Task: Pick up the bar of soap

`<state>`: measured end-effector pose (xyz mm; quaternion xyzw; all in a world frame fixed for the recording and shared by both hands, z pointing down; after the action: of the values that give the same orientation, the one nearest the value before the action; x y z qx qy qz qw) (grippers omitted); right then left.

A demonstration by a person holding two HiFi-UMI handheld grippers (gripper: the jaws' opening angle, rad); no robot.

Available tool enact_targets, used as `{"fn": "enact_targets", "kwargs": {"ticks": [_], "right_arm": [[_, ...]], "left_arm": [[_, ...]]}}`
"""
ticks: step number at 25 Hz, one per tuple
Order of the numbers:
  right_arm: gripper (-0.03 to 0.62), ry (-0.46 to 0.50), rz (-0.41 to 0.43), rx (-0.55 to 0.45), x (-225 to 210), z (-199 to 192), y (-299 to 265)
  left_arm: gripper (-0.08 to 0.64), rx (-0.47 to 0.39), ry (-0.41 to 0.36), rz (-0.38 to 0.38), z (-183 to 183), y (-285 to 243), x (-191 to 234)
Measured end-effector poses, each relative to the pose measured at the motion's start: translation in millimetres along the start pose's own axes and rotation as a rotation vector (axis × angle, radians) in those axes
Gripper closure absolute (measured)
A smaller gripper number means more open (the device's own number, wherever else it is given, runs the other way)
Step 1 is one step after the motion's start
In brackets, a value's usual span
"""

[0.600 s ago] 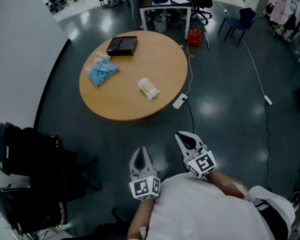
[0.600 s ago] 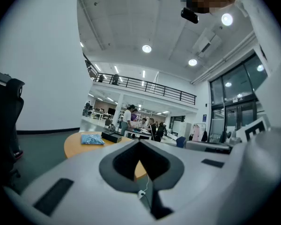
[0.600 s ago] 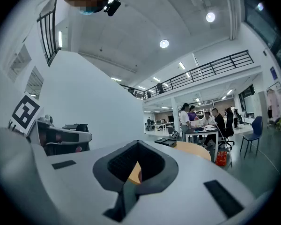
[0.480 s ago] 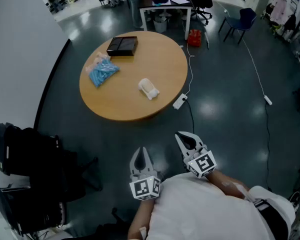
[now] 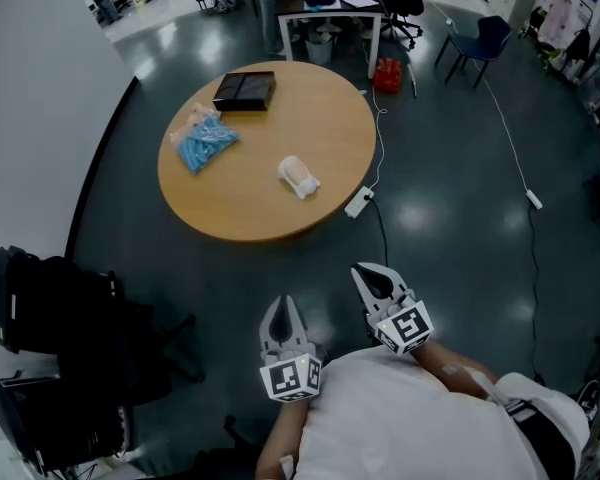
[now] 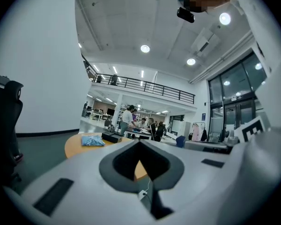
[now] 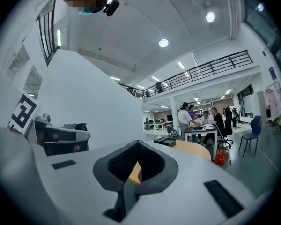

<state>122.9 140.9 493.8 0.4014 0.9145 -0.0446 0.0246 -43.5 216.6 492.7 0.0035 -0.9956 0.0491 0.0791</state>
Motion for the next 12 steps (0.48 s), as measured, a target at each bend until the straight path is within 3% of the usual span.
{"fn": "enact_targets", "kwargs": {"ticks": [12], "right_arm": [[0.580, -0.029, -0.101, -0.020, 3.0, 3.7, -32.7]], "left_arm": [[0.554, -0.001, -0.044, -0.054, 4.5, -19.9, 60.8]]}}
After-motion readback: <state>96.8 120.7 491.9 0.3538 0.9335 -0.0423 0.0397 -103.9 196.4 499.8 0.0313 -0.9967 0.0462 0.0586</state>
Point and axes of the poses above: the fingertips, and each gripper's own axes: y backward along the fingers, x to its left, z out of its top, the point moved 4 cm from there along y, backward along the fingers, and after that the axes turned 1 degree about -y, right-handed, at the moved point
